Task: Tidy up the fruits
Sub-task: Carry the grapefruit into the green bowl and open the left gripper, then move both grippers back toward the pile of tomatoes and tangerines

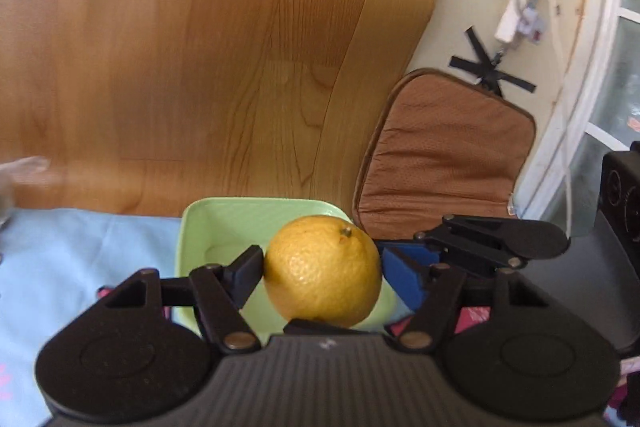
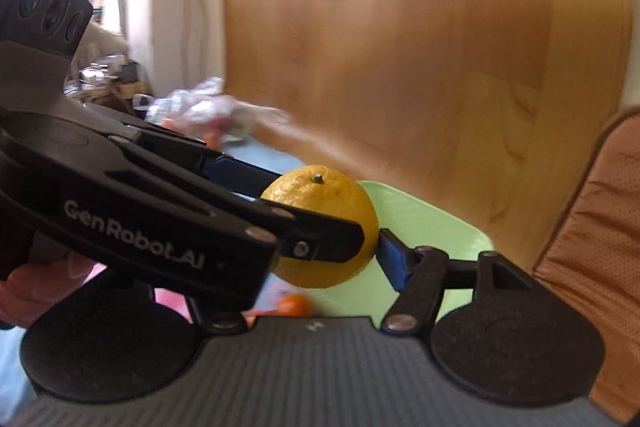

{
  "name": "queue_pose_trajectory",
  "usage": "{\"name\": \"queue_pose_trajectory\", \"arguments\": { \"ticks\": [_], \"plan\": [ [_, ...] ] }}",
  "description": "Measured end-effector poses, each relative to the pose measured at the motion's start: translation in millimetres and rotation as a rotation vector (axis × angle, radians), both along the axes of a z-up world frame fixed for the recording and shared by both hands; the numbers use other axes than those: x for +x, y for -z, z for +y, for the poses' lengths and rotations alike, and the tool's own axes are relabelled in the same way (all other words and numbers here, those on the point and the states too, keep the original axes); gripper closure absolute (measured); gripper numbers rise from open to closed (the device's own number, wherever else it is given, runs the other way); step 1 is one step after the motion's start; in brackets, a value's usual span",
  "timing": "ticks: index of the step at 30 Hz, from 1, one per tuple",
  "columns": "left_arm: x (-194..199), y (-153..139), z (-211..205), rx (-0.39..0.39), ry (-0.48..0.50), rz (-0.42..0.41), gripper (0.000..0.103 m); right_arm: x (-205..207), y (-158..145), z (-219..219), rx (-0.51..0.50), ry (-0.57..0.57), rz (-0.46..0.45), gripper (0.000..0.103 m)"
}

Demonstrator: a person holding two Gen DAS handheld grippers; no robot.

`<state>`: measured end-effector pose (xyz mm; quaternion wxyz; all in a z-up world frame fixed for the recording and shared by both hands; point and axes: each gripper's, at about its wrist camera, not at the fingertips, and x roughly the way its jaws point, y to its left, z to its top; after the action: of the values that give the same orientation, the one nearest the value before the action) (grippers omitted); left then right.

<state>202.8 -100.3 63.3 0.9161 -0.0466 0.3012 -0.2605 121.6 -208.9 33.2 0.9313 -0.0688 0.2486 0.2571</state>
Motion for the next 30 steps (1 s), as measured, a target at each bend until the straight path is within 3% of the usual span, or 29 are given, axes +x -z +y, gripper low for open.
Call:
{"name": "queue_pose_trajectory", "arguments": {
  "ticks": [3, 7, 11, 15, 21, 24, 26, 30],
  "plan": [
    [35, 20, -11, -0.023, -0.023, 0.065, 0.036, 38, 17, -16, 0.019, 0.016, 0.092, 0.034],
    [58, 43, -21, -0.026, -0.066, 0.125, 0.037, 66, 39, -14, -0.017, 0.016, 0.147, 0.033],
    [51, 42, -22, 0.007, -0.091, 0.086, 0.035, 71, 48, -13, -0.014, 0.051, 0.15, 0.032],
    [9, 19, -6, -0.036, -0.078, -0.008, 0.031, 46, 27, -25, 0.062, 0.092, 0.066, 0.03],
    [-97, 7, 56, -0.1, -0.09, -0.126, 0.024, -28, 7, -44, 0.146, 0.106, -0.006, 0.031],
    [-140, 23, 81, -0.033, -0.15, -0.152, 0.024, -68, 11, -44, 0.156, 0.111, -0.002, 0.047],
    [-160, 38, 95, -0.019, -0.173, -0.122, 0.024, -92, 18, -39, 0.143, 0.122, 0.001, 0.061],
    [-189, 59, 110, -0.001, -0.193, -0.093, 0.025, -125, 29, -22, 0.2, 0.121, 0.025, 0.064]
  ]
}}
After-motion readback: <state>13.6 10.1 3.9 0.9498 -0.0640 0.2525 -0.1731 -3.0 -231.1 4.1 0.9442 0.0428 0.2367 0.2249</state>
